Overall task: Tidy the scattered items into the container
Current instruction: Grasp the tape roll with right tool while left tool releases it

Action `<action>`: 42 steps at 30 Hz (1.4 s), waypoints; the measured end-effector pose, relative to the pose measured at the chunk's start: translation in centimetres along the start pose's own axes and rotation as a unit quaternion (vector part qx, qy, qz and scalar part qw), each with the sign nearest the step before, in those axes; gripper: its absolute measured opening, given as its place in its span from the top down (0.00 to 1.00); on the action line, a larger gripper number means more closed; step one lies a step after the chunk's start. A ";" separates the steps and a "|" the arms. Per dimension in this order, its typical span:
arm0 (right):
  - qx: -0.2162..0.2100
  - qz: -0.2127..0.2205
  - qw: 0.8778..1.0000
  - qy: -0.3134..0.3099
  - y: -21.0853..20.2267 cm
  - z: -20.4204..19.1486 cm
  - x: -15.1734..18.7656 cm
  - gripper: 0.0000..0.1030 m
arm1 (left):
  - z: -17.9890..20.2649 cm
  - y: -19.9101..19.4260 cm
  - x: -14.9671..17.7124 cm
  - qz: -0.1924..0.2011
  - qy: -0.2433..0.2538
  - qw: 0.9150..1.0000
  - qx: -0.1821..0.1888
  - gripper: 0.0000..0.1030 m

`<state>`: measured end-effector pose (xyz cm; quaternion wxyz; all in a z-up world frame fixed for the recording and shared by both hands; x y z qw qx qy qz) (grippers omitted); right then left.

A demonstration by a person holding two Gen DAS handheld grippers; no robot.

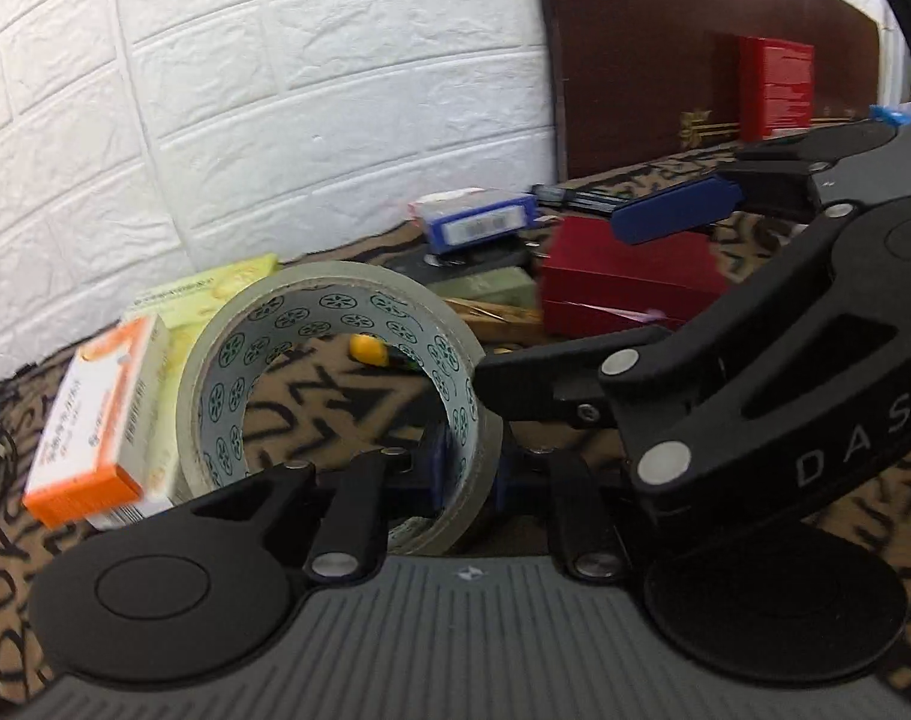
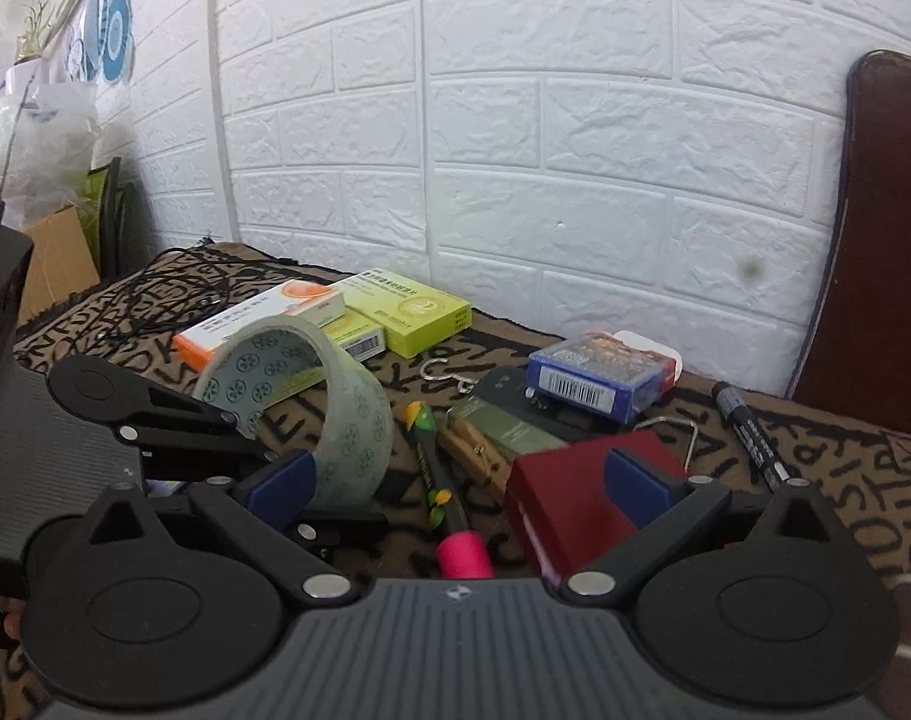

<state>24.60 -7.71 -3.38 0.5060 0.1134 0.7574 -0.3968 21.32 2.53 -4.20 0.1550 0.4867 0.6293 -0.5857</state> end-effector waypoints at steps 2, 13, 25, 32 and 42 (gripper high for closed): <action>-0.002 -0.002 1.000 0.005 -1.2 -0.8 0.9 0.00 | 1.2 -1.3 0.5 0.002 0.012 1.000 0.015 0.83; 0.032 -0.040 0.999 0.020 -9.2 -3.4 7.6 0.00 | 11.2 -9.7 4.0 0.006 0.085 0.989 0.123 0.83; 0.110 -0.023 0.987 0.114 -13.0 -3.7 11.2 0.00 | 15.0 -8.1 3.3 -0.019 0.098 0.988 0.114 0.81; 0.067 0.007 0.995 0.079 -14.6 -5.1 11.3 0.46 | 15.7 -8.5 3.7 -0.012 0.080 0.995 0.066 0.79; 0.031 0.014 0.998 0.053 -14.5 -6.6 10.2 0.81 | 16.0 -10.5 3.5 0.016 0.089 0.995 0.033 0.86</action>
Point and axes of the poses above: each gripper's, at about its wrist camera, not at the fingertips, and y roughly the way its jaws point, z to its right, x to its underside, the point moved 5 cm from there along y, roughly the way its jaws point, and after that the axes turned 13 degrees about -x, right-handed, at the moved point
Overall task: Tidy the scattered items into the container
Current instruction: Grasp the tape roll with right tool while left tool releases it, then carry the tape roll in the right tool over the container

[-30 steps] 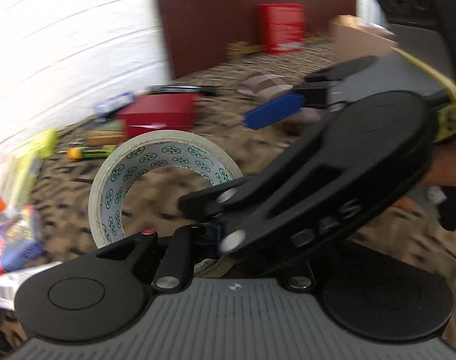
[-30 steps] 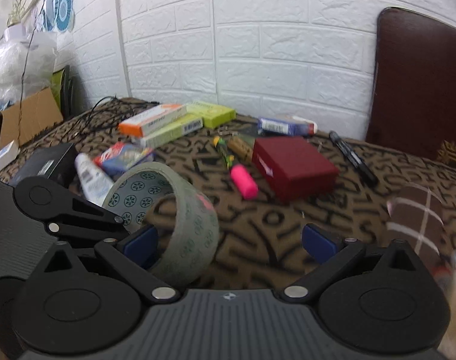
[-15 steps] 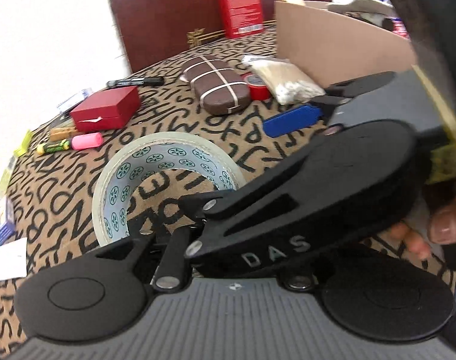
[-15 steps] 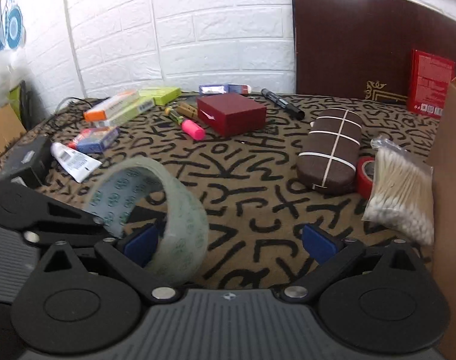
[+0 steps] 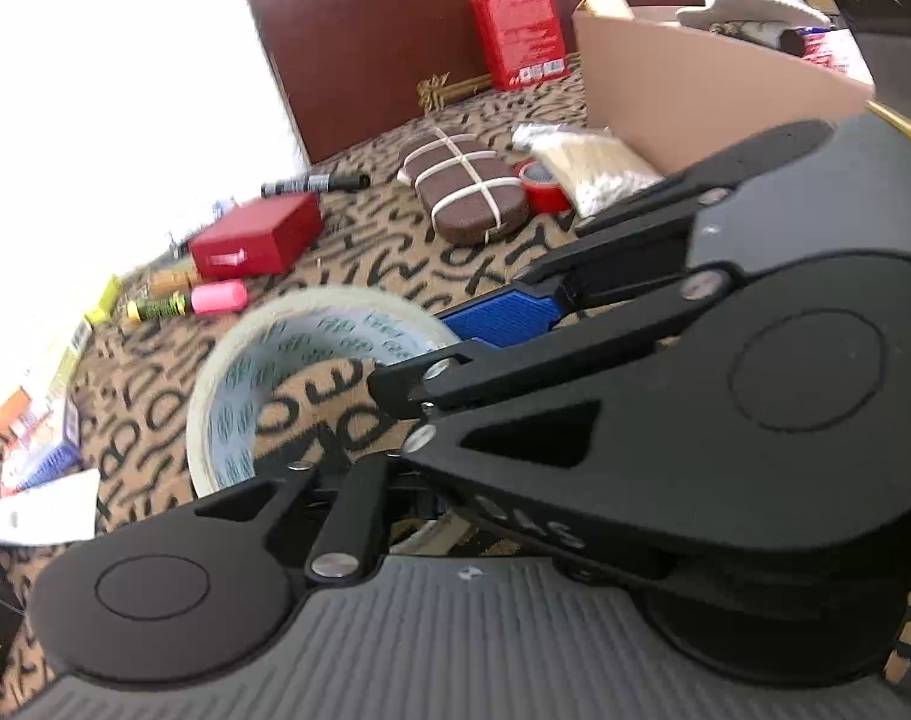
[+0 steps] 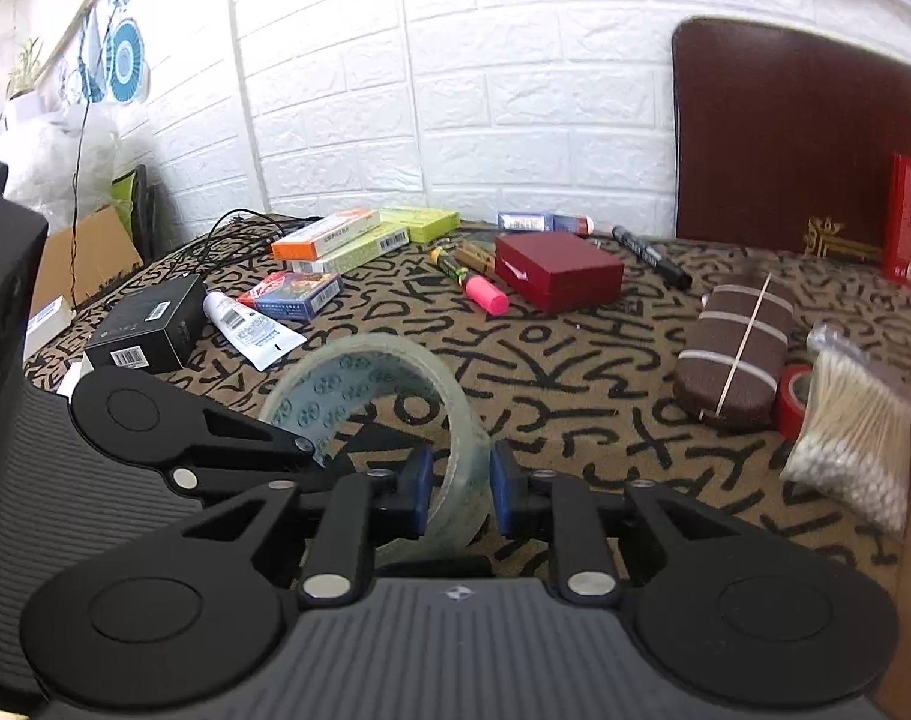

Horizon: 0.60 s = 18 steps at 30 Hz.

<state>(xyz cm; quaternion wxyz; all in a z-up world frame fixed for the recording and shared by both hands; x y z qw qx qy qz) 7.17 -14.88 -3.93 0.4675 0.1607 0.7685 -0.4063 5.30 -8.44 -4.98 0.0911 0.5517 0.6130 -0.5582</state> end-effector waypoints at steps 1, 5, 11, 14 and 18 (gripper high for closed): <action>-0.003 0.005 1.000 -0.004 -0.4 -0.2 -0.3 0.81 | 0.0 -0.3 -0.2 0.008 -0.005 1.000 0.001 0.86; 0.000 0.014 1.000 -0.022 -1.3 -0.4 -1.6 0.82 | -0.2 -1.0 -1.3 0.026 -0.019 0.999 -0.007 0.86; 0.025 -0.040 0.998 -0.037 0.4 0.0 -0.2 0.82 | 0.2 1.3 0.7 -0.022 -0.014 1.000 0.017 0.80; 0.020 -0.033 0.999 -0.027 0.2 0.2 0.3 0.82 | 0.8 1.2 1.2 0.010 0.014 1.000 -0.001 0.79; 0.018 -0.020 0.999 -0.045 -0.5 -0.3 -0.4 0.85 | 0.9 1.0 0.6 0.044 0.004 0.999 -0.001 0.87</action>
Point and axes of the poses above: each gripper's, at about its wrist camera, not at the fingertips, and y roughly the way its jaws point, z to its right, x to its underside, the point moved 5 cm from there along y, roughly the way its jaws point, and after that the axes turned 13 degrees about -x, right-handed, at the moved point
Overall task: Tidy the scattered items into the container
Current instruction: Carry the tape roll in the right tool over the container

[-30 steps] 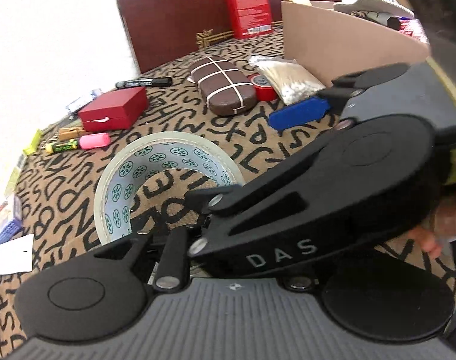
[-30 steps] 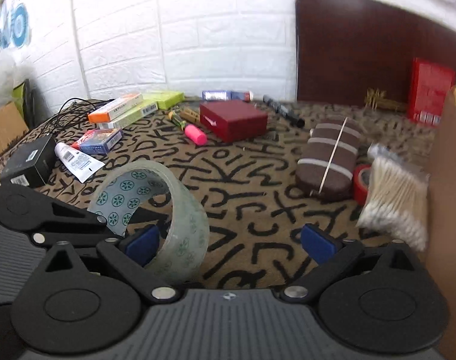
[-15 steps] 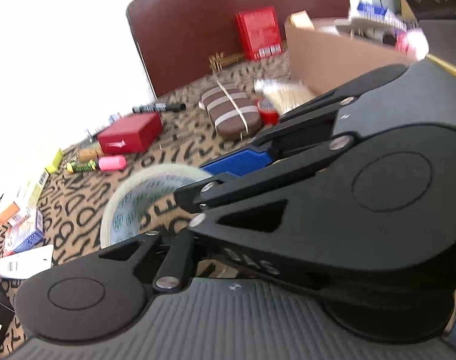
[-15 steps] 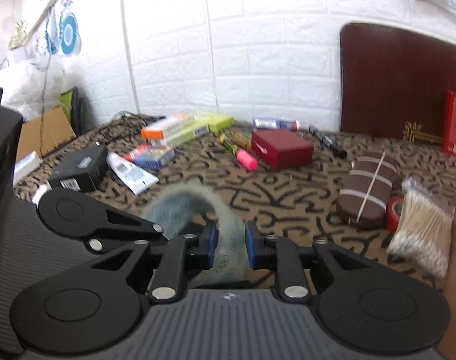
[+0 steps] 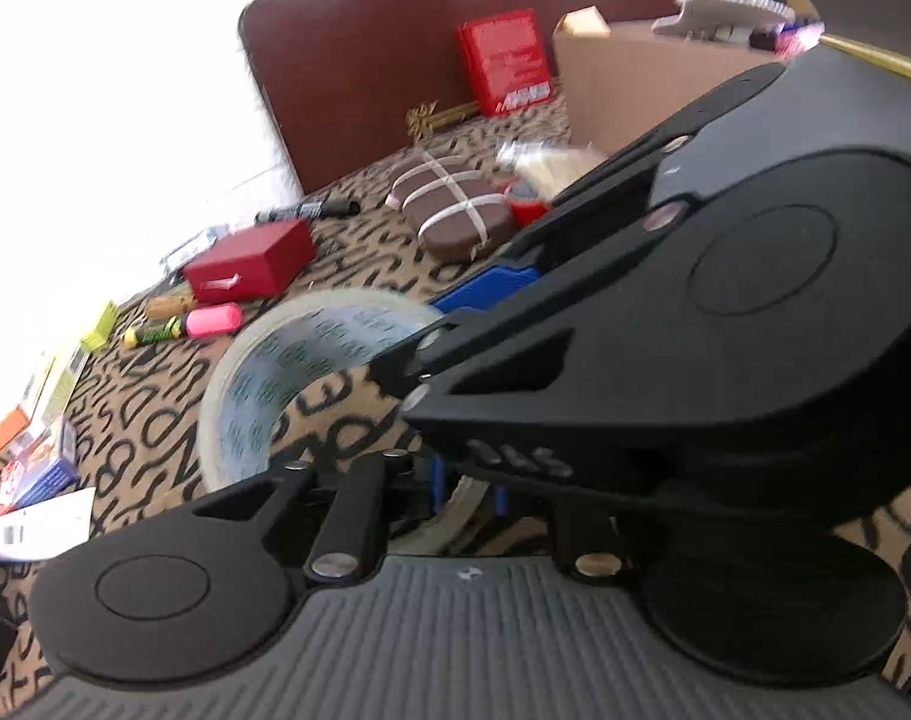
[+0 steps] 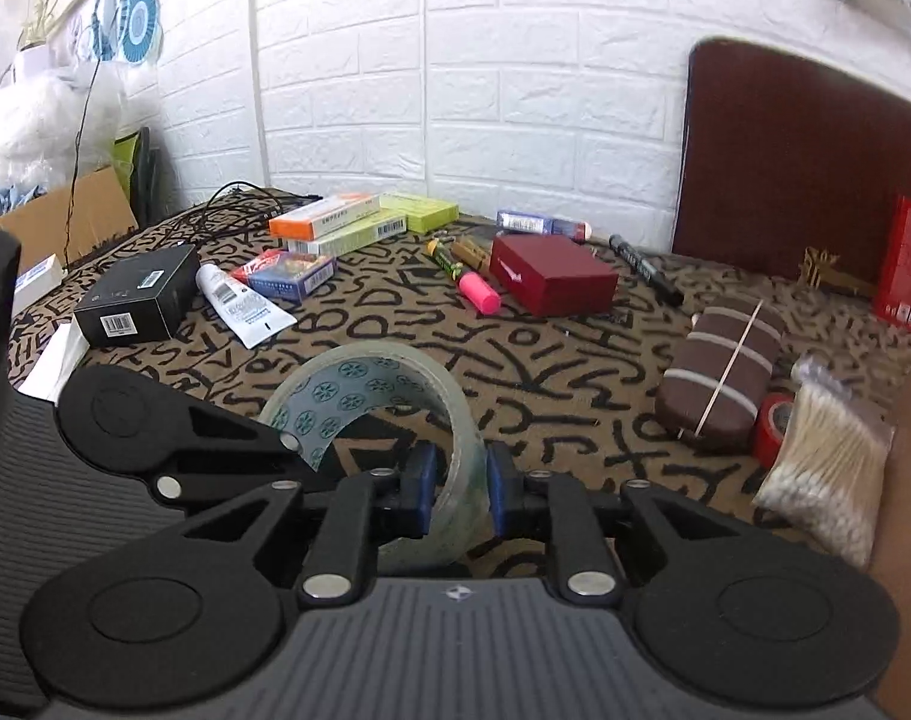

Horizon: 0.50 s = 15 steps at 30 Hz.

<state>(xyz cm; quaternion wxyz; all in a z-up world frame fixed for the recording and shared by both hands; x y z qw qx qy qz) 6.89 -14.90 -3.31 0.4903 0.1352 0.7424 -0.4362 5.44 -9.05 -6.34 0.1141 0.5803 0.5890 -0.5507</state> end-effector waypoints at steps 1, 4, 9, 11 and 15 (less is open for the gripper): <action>0.000 0.007 1.000 -0.008 -0.4 -0.3 -0.4 0.85 | 0.0 -0.3 -0.4 0.013 -0.003 1.000 -0.002 0.87; 0.016 0.021 0.999 -0.036 -1.7 -0.5 -2.1 0.85 | -0.5 -1.0 -1.9 0.044 0.000 0.999 -0.014 0.87; 0.049 0.055 0.995 -0.064 -4.9 -0.2 -5.0 0.85 | -0.5 -2.5 -5.7 0.098 0.007 0.995 -0.020 0.87; 0.071 0.069 0.993 -0.071 -7.0 0.3 -5.9 0.85 | 0.1 -3.1 -7.7 0.123 0.017 0.992 -0.014 0.87; 0.132 0.095 0.984 -0.075 -12.1 2.6 -6.7 0.85 | 3.3 -4.0 -12.4 0.174 0.036 0.984 0.022 0.87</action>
Point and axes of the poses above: each gripper's, at about its wrist camera, not at the fingertips, and y roughly the way its jaws point, z to its right, x to its underside, the point moved 5 cm from there along y, roughly the way its jaws point, and after that the axes turned 13 degrees about -x, right-handed, at the moved point
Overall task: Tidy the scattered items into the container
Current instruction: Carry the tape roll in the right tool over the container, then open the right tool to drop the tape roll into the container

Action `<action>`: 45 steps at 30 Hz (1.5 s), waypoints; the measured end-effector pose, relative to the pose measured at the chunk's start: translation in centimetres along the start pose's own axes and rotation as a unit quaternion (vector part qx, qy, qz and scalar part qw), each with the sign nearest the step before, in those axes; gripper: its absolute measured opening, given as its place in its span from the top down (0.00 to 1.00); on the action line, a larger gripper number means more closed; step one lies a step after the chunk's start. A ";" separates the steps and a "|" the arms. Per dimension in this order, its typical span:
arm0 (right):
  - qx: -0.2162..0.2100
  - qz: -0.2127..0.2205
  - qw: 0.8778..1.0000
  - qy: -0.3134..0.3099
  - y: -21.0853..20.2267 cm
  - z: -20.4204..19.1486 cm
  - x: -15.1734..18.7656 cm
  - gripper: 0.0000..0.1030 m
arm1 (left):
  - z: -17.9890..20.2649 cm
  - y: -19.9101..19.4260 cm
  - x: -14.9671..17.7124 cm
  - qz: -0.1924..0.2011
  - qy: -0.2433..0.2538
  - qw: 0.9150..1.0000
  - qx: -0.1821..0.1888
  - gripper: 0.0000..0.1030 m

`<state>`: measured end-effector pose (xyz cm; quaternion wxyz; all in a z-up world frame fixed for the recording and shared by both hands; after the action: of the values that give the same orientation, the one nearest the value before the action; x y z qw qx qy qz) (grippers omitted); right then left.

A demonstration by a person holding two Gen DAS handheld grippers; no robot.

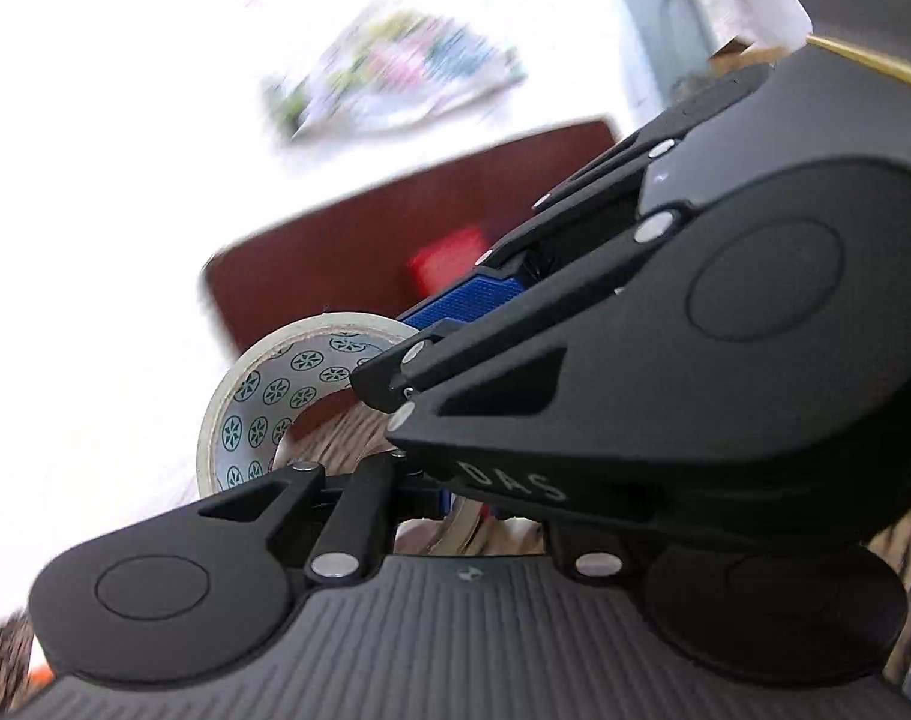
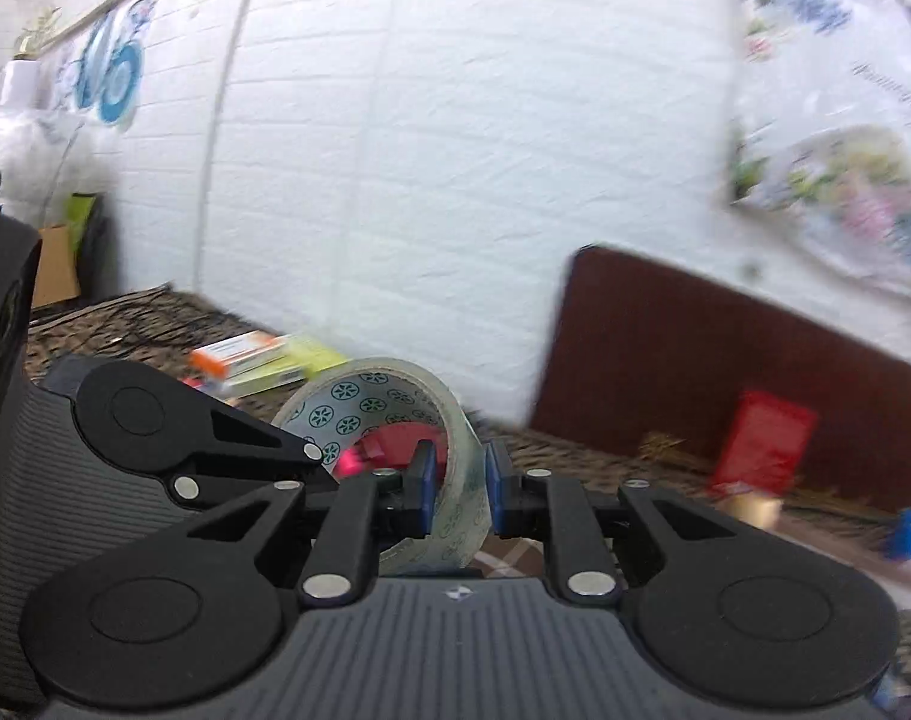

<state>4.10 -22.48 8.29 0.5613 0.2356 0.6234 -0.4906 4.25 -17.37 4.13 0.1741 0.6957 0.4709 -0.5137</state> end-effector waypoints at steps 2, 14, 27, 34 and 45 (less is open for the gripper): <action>0.032 0.007 0.999 0.005 -2.5 2.4 0.0 0.85 | 2.1 0.7 -2.4 0.020 0.001 1.000 0.024 0.87; 0.140 -0.004 0.987 0.077 -8.5 14.5 5.2 0.85 | 14.7 8.7 -10.2 -0.001 -0.011 0.991 0.136 0.88; 0.169 0.000 0.973 0.158 -9.5 18.3 9.5 0.54 | 19.0 11.8 -11.4 -0.073 0.028 0.993 0.087 0.76; 0.192 0.015 0.968 0.158 -11.5 16.8 9.6 0.26 | 17.3 9.5 -9.2 -0.057 0.046 0.995 0.073 0.20; 0.144 0.068 0.981 0.111 -11.3 8.7 5.4 0.12 | 10.6 2.0 -6.0 -0.022 0.010 1.000 0.016 0.17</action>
<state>-2.73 -36.12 8.19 0.4804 0.4089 0.5875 -0.5068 -0.07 -28.94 4.51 0.1468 0.6931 0.4792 -0.5181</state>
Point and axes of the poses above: each gripper's, at about its wrist camera, not at the fingertips, and y roughly the way its jaws point, z to its right, x to its underside, the point moved 5 cm from there along y, roughly the way its jaws point, and after that the axes turned 13 degrees about -x, right-handed, at the moved point
